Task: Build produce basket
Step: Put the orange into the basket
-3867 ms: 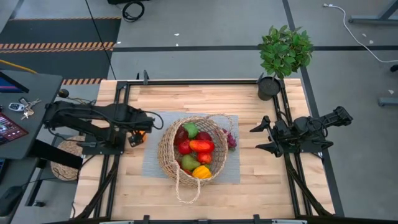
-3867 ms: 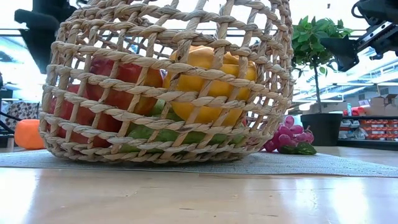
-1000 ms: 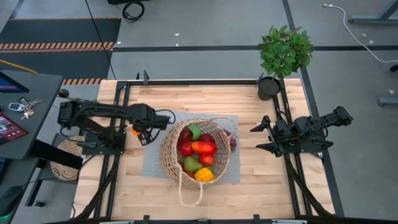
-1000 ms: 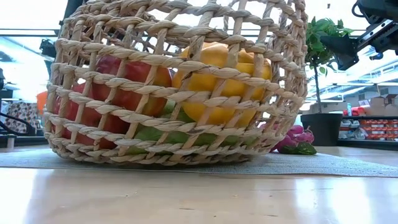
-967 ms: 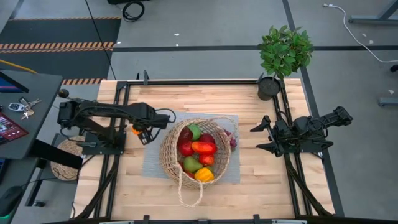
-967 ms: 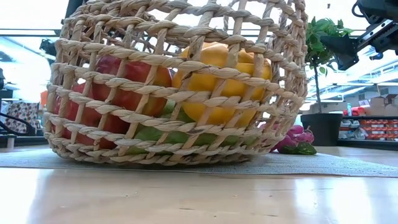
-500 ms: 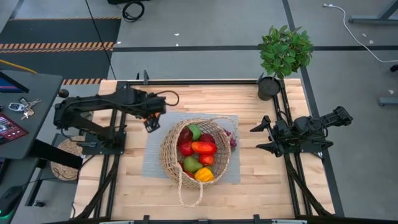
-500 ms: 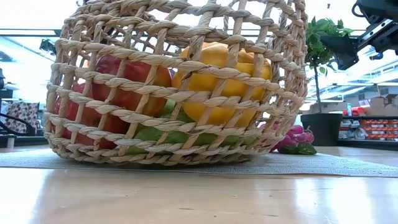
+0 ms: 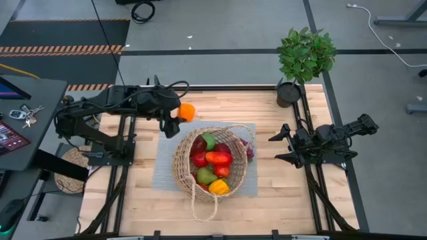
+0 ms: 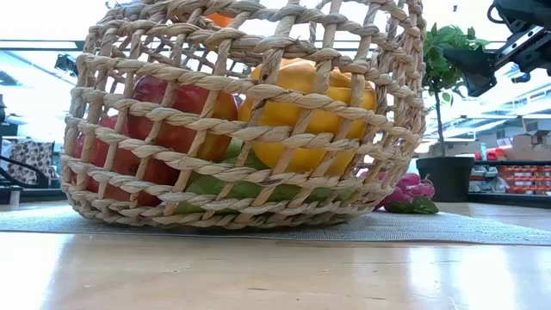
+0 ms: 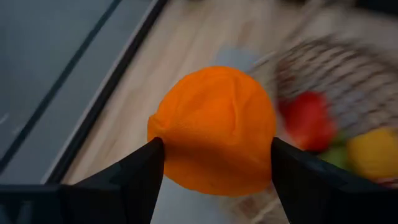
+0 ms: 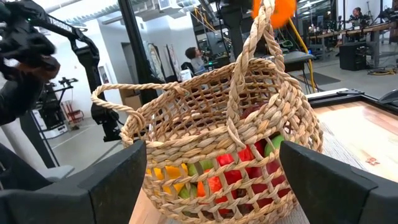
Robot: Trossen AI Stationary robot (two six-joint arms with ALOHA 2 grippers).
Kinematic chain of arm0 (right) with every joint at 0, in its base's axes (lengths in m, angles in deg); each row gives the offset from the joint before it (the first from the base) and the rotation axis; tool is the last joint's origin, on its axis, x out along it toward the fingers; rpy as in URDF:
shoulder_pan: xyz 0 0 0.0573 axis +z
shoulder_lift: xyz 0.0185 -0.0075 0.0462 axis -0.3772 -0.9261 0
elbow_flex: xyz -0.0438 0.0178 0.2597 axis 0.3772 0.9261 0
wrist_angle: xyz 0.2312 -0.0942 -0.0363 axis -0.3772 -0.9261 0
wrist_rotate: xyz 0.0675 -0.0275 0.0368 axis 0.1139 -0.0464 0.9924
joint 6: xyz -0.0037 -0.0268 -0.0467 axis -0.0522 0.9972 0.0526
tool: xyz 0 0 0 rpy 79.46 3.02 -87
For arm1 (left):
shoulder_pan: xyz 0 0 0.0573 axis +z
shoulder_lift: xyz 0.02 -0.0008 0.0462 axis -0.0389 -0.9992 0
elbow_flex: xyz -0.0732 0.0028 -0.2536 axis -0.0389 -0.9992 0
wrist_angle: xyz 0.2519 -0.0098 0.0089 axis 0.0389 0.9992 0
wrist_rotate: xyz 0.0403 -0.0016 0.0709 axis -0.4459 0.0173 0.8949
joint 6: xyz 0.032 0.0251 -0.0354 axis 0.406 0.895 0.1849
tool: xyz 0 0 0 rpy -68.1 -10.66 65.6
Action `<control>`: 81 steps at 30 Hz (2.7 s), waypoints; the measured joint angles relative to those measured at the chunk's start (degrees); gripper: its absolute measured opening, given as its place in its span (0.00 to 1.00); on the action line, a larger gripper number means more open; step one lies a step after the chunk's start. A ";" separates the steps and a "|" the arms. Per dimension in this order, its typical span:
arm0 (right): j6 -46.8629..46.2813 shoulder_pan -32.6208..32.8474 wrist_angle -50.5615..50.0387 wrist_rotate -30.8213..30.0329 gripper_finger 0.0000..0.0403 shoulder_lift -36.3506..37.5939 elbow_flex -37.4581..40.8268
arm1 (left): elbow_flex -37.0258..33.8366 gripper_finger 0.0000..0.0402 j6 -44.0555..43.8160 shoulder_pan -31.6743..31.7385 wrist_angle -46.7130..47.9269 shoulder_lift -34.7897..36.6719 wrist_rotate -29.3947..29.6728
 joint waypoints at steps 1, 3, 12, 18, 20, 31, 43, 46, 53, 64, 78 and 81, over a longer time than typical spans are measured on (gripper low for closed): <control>-0.01 0.00 0.00 0.00 0.92 0.00 0.00 | 0.46 0.67 0.77 -0.54 -1.53 -0.01 -1.65; -0.01 0.00 0.01 0.00 0.92 0.00 0.00 | 1.20 0.67 2.50 -1.62 -4.40 -0.02 -4.71; -0.01 0.00 0.00 0.00 0.92 0.00 0.00 | 1.95 0.67 7.76 -3.70 -12.60 -0.04 -10.48; 0.01 0.00 0.00 0.00 0.92 0.01 0.00 | 1.96 0.67 15.66 -5.50 -18.25 -1.98 -8.95; -0.01 0.00 0.00 0.00 0.92 0.00 0.00 | 1.95 0.67 20.66 -7.23 -20.70 -3.91 -4.91; -0.01 0.00 0.87 0.00 0.92 0.01 0.00 | 1.90 0.67 40.73 -16.02 -24.16 -13.44 10.93; -0.01 0.00 1.27 -0.01 0.92 0.01 0.00 | 16.30 0.67 38.59 -21.38 -20.63 -23.36 27.40; -0.01 0.00 1.29 0.00 0.92 0.00 0.00 | 18.97 0.67 32.88 -20.78 -18.75 -25.63 27.80; 0.00 0.00 1.31 0.00 0.92 0.01 0.00 | 21.12 0.67 21.08 -20.89 -9.69 -28.33 19.17; 0.01 0.00 1.31 0.00 0.92 0.00 0.00 | 15.90 0.67 35.42 -22.18 -4.25 -28.30 12.18; -0.01 0.00 1.29 0.00 0.92 0.02 0.00 | 5.18 0.67 61.31 -21.26 -10.11 -28.30 15.43; -0.01 0.00 1.29 0.00 0.92 0.00 0.00 | 3.89 0.67 63.69 -20.18 -13.42 -28.30 17.78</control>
